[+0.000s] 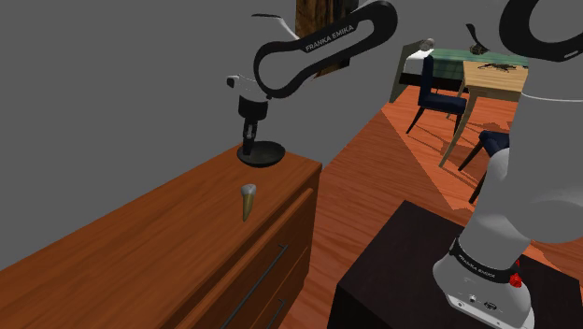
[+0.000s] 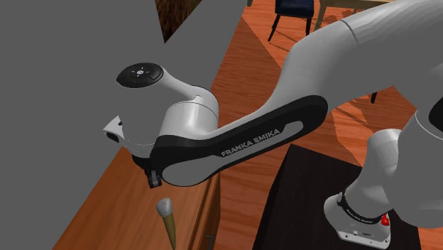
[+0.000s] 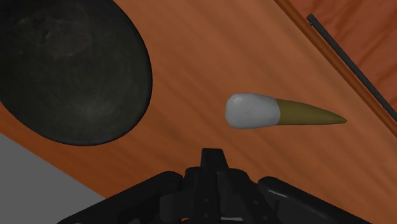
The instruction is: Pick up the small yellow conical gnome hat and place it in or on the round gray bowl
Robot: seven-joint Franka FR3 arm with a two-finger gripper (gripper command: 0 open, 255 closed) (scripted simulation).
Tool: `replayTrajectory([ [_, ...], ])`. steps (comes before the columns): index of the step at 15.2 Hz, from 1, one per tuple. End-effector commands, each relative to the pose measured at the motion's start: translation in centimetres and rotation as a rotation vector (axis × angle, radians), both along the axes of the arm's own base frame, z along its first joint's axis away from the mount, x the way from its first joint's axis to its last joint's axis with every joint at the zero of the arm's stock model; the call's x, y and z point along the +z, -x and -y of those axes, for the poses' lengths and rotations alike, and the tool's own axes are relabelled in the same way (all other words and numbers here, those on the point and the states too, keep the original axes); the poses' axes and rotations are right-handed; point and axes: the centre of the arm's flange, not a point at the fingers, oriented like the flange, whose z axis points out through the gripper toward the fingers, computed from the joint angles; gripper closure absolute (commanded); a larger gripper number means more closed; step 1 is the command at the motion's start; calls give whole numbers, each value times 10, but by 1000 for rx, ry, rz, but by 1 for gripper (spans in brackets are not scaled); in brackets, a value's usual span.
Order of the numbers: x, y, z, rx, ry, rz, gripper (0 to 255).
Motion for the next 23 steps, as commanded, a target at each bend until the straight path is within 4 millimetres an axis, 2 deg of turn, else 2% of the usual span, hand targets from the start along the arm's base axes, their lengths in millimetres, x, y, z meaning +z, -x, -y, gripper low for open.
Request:
replayTrajectory([
  [1, 0, 0, 0, 0, 0, 0, 255],
  [2, 0, 0, 0, 0, 0, 0, 0],
  [4, -12, -7, -26, 273, 64, -33, 0],
  [7, -33, -4, -65, 683, 160, -83, 0],
  [10, -58, 16, -97, 1094, 256, -132, 0],
  [13, -81, 44, -115, 1472, 344, -178, 0],
  [20, -117, 44, -109, 1472, 344, -178, 0],
  [23, -120, 44, -108, 1472, 344, -178, 0],
])
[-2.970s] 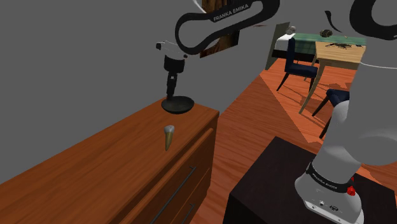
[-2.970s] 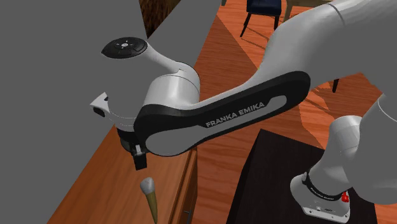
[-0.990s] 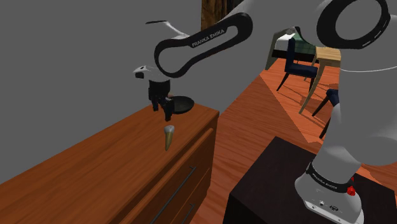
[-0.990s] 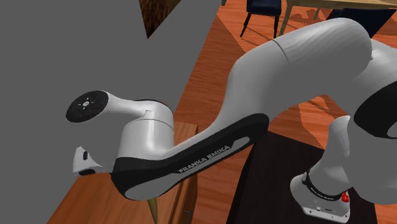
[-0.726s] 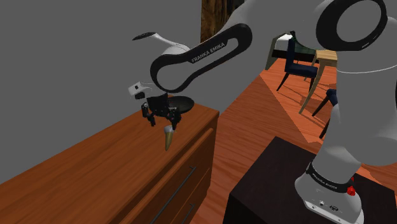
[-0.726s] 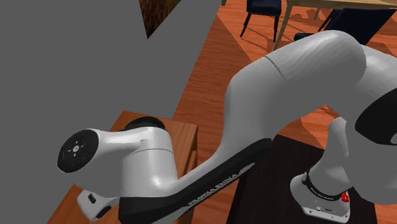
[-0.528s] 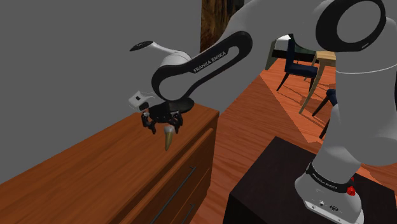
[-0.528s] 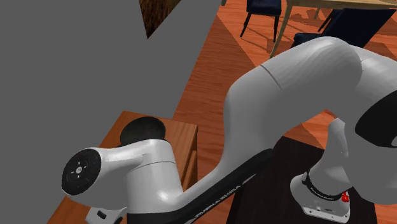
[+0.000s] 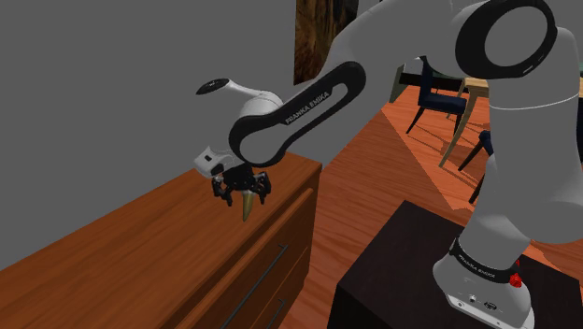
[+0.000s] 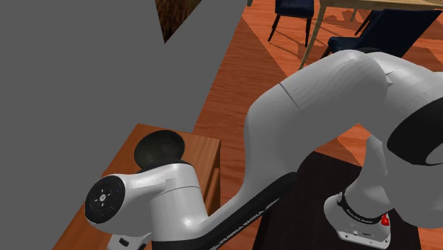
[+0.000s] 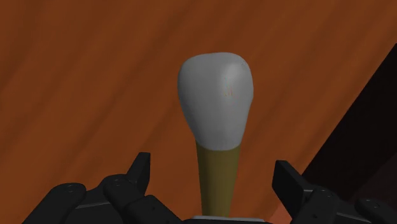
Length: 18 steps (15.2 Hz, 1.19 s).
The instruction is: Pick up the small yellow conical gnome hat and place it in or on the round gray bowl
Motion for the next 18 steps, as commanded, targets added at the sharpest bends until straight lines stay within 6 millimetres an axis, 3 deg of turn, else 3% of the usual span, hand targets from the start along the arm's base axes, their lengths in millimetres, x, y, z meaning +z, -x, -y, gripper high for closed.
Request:
replayTrajectory([
  [1, -1, 0, 0, 0, 0, 0, 0],
  [5, -1, 0, 0, 0, 0, 0, 0],
  [6, -1, 0, 0, 0, 0, 0, 255],
  [15, -1, 0, 0, 0, 0, 0, 255],
  [18, 15, 0, 0, 0, 0, 0, 255],
])
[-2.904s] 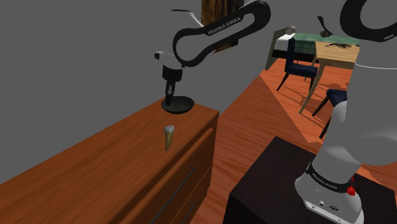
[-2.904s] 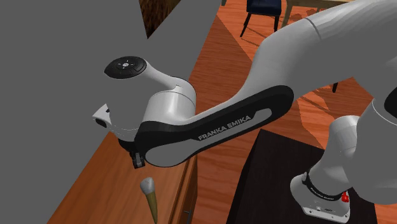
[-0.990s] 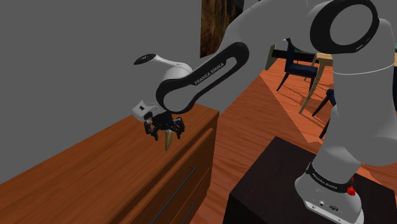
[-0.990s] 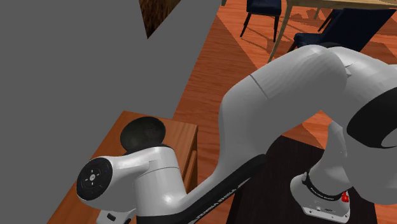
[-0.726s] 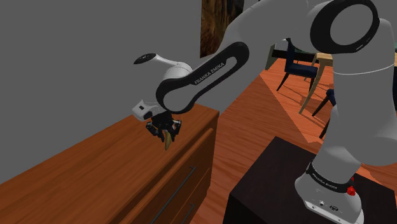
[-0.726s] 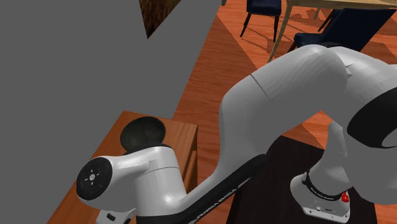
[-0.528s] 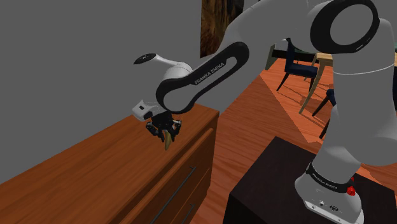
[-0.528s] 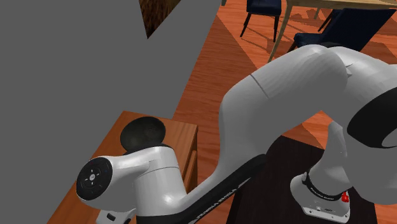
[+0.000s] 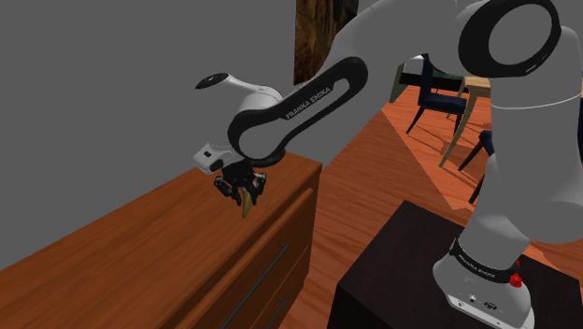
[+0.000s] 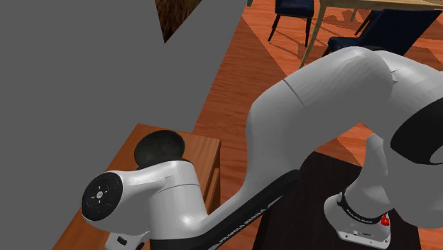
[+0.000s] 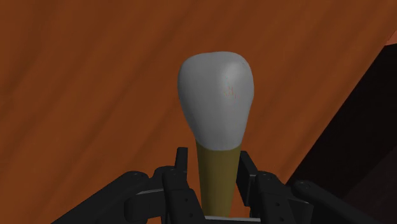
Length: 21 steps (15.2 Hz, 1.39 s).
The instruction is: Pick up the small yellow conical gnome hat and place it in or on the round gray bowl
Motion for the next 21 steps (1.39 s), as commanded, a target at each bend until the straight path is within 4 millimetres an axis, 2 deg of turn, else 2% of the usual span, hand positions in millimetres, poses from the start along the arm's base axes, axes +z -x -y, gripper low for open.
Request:
replayTrajectory([
  [1, 10, 1, 0, 0, 0, 0, 255],
  [20, 110, 1, 0, 0, 0, 0, 255],
  [21, 110, -8, 10, 0, 0, 0, 255],
])
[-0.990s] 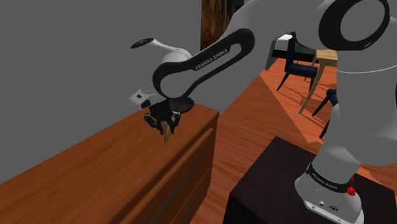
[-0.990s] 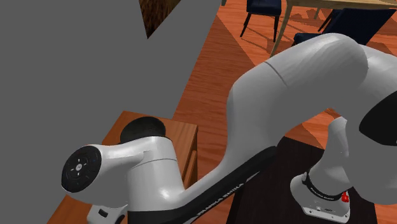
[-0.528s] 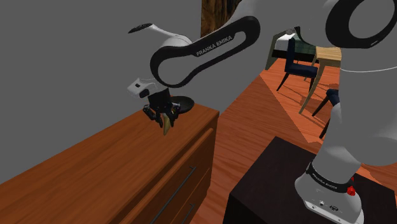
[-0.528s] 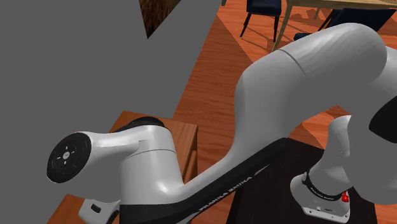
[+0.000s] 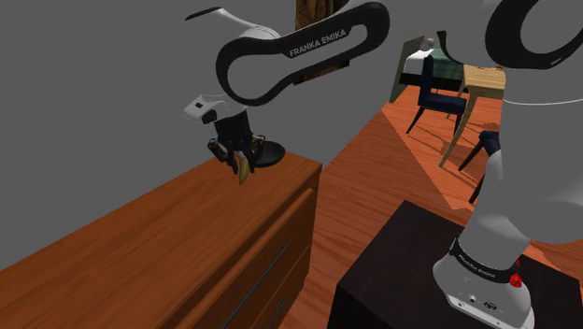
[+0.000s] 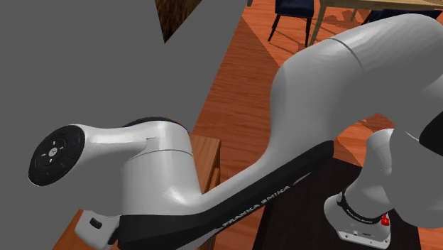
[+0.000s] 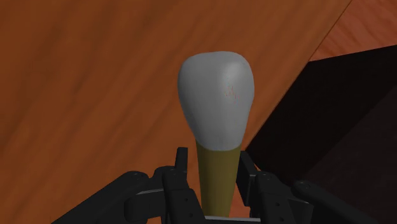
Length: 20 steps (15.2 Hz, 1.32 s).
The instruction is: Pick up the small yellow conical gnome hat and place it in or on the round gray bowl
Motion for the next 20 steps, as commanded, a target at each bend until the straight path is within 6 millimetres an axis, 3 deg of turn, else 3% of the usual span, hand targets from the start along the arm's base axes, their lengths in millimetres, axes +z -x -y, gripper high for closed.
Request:
replayTrajectory([
  [1, 3, -14, 17, 0, 0, 0, 255],
  [18, 4, -155, 190, 0, 0, 0, 255],
  [20, -6, -155, 190, 0, 0, 0, 255],
])
